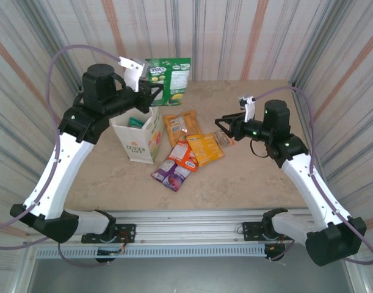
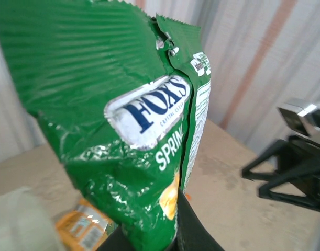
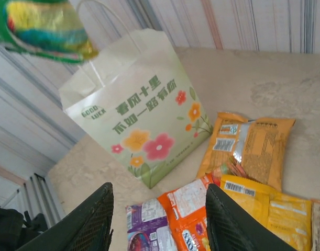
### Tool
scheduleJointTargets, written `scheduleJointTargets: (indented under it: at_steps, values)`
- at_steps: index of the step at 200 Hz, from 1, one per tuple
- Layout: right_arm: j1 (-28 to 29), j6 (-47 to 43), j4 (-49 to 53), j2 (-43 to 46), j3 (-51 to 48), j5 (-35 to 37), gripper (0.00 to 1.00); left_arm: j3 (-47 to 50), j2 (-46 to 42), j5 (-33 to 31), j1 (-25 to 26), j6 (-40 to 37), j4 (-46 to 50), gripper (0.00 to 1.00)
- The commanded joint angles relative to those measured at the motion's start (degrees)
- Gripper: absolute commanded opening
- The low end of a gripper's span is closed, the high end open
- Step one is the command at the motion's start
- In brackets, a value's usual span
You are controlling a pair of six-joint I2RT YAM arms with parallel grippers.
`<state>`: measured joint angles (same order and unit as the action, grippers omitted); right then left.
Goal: Place the snacks into the paper bag
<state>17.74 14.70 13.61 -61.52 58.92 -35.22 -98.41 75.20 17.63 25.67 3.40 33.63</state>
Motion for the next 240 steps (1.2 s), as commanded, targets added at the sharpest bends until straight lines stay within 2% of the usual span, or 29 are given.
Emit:
scheduleJointTargets:
  at_steps: [1,59,109,122,152,164,173,209,240]
  values:
    - [1.7,0.8,2.6,-0.9,0.2,3.8,0.49,-3.7,-0.8,-8.3,-2.0,-3.9,0.9,0.01]
    - [3.9,0.7,4.5,-4.4,1.9,5.0,0.49,-3.9,-3.0,-12.5,-8.7,-4.5,0.1,0.01]
    - [4.2,0.6,5.2,-5.8,2.5,4.8,0.49,-3.2,-4.4,-18.5,-10.4,-6.4,4.9,0.02]
    - [4.4,0.6,5.3,-5.9,2.4,4.8,0.49,-0.7,-6.1,-16.0,-11.4,-5.9,2.7,0.02]
    - [4.6,0.9,5.3,-6.4,2.4,4.7,0.49,3.8,-9.1,-3.5,-17.3,0.8,-2.8,0.02]
    - [4.6,1.0,5.3,-6.5,2.5,4.7,0.49,4.4,-10.0,-1.8,-18.5,2.5,-3.9,0.02]
    - [4.7,1.0,5.3,-6.6,2.5,4.7,0.49,4.4,-10.4,-2.7,-18.6,2.6,-3.9,0.02]
    - [4.8,1.0,6.0,-6.5,2.5,4.8,0.49,-0.1,-8.5,-9.3,-18.6,-0.7,6.3,0.02]
    - [4.8,1.1,6.7,-6.7,2.6,4.8,0.49,-4.0,-4.4,-6.4,-18.6,-1.8,18.2,0.04]
